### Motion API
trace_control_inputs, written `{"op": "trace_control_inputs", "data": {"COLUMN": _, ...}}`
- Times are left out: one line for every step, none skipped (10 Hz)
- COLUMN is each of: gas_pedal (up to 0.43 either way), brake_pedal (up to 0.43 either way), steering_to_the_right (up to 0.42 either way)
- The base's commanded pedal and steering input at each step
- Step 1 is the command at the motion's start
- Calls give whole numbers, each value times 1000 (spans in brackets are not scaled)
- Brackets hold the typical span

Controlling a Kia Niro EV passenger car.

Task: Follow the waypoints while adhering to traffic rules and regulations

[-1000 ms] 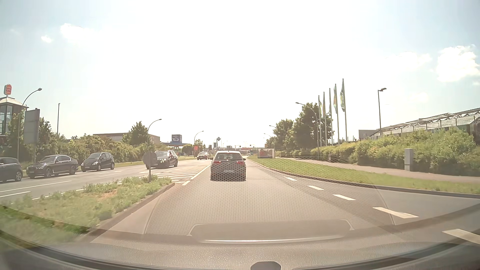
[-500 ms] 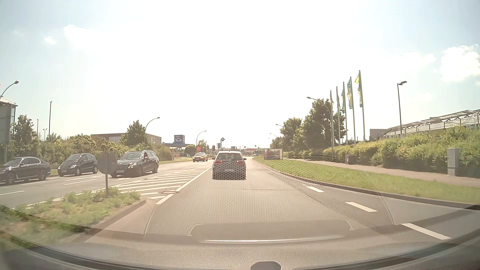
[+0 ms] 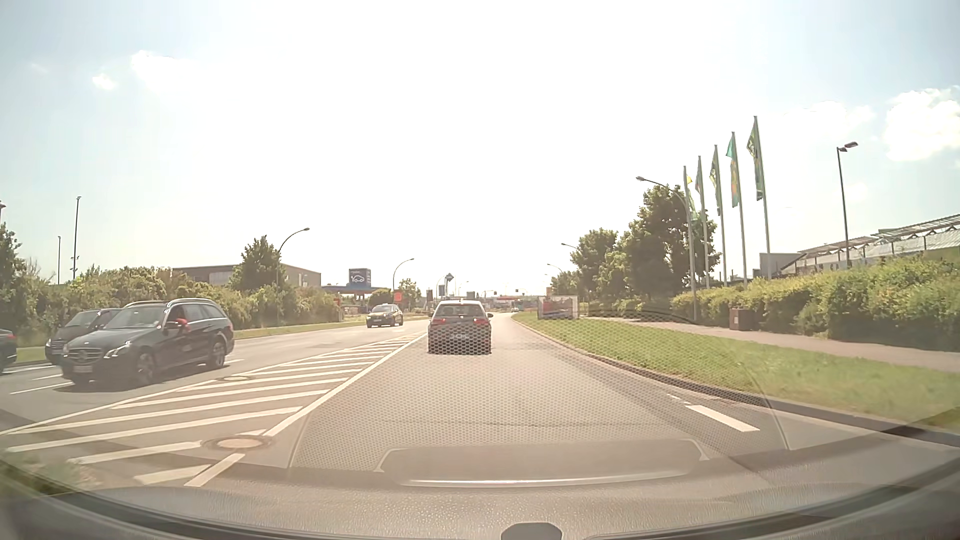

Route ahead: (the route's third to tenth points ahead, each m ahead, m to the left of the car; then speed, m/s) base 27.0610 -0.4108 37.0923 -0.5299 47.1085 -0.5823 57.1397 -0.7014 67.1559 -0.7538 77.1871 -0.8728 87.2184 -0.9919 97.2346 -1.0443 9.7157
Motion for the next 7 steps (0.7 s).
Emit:
{"op": "trace_control_inputs", "data": {"gas_pedal": 189, "brake_pedal": 0, "steering_to_the_right": -1}}
{"op": "trace_control_inputs", "data": {"gas_pedal": 189, "brake_pedal": 0, "steering_to_the_right": -1}}
{"op": "trace_control_inputs", "data": {"gas_pedal": 189, "brake_pedal": 0, "steering_to_the_right": -1}}
{"op": "trace_control_inputs", "data": {"gas_pedal": 189, "brake_pedal": 0, "steering_to_the_right": -1}}
{"op": "trace_control_inputs", "data": {"gas_pedal": 189, "brake_pedal": 0, "steering_to_the_right": -1}}
{"op": "trace_control_inputs", "data": {"gas_pedal": 169, "brake_pedal": 0, "steering_to_the_right": -1}}
{"op": "trace_control_inputs", "data": {"gas_pedal": 169, "brake_pedal": 0, "steering_to_the_right": -1}}
